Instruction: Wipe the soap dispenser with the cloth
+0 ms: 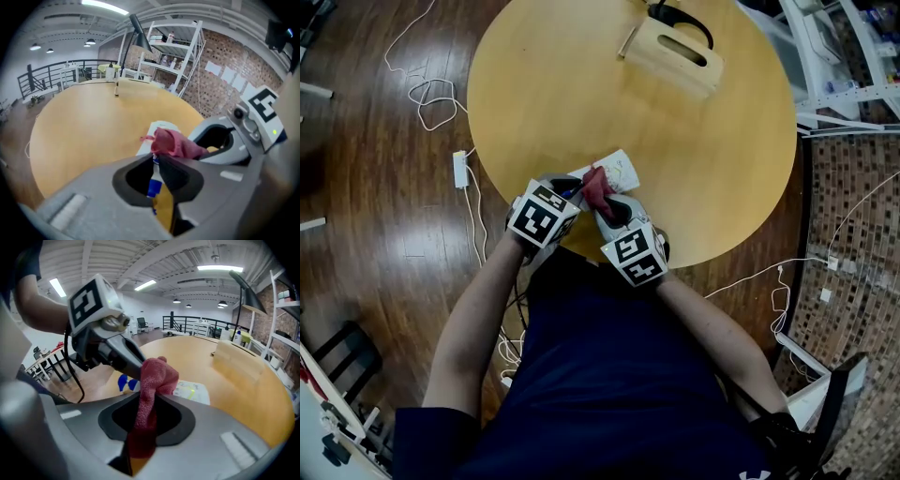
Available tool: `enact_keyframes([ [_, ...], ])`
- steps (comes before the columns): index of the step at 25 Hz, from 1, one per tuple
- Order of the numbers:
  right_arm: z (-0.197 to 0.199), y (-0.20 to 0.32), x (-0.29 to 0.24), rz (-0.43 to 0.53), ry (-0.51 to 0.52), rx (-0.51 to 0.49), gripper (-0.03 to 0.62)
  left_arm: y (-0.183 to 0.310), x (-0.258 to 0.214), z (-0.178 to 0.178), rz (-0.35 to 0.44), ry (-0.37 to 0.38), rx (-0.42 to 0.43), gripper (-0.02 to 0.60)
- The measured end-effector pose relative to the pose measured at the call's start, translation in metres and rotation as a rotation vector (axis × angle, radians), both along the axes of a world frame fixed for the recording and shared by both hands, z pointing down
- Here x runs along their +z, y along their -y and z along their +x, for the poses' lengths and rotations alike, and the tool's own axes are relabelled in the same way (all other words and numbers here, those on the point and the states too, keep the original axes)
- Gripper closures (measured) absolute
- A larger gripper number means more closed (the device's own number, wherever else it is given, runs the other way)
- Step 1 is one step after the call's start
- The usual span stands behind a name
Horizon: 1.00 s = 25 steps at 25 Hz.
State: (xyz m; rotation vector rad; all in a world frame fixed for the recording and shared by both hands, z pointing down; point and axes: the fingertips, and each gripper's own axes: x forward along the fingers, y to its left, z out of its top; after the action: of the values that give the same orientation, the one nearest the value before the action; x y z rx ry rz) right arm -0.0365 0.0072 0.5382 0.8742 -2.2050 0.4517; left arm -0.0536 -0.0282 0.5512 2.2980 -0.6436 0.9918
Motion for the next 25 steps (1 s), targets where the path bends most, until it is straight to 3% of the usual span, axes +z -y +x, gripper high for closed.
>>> enact_keyframes([
  [2,-0.005,-0.009,0.003,-0.029,0.046,-0.016,0.511,0.001,0.001,-0.001,-0.012,-0.016,-0.013,0.541],
  [5,0.015,-0.007,0.010,-0.056,0.078,0.040,0.511,-0.001,-0.004,0.002,-0.016,-0.017,-0.006,0.546],
  [9,0.081,0.018,0.022,-0.043,-0.004,0.229,0.511,0.002,-0.002,0.000,-0.007,-0.010,-0.008,0.545],
  [12,0.095,0.025,0.025,-0.058,-0.042,0.288,0.511,0.002,-0.002,-0.001,-0.013,-0.012,-0.015,0.546],
  [16,0.048,0.005,0.023,-0.077,-0.014,0.178,0.511,0.003,0.003,-0.002,-0.009,-0.011,-0.024,0.546],
  [22,-0.031,-0.046,0.017,-0.129,0.010,-0.184,0.511,0.003,0.001,-0.005,-0.006,-0.024,-0.037,0.546],
  [23,-0.030,-0.048,0.018,-0.125,0.000,-0.206,0.511,0.003,0.001,-0.003,-0.009,-0.028,-0.039,0.546],
  [25,-0.015,-0.041,0.024,-0.125,-0.002,-0.160,0.511,0.002,0.000,0.000,-0.014,-0.038,-0.038,0.546],
])
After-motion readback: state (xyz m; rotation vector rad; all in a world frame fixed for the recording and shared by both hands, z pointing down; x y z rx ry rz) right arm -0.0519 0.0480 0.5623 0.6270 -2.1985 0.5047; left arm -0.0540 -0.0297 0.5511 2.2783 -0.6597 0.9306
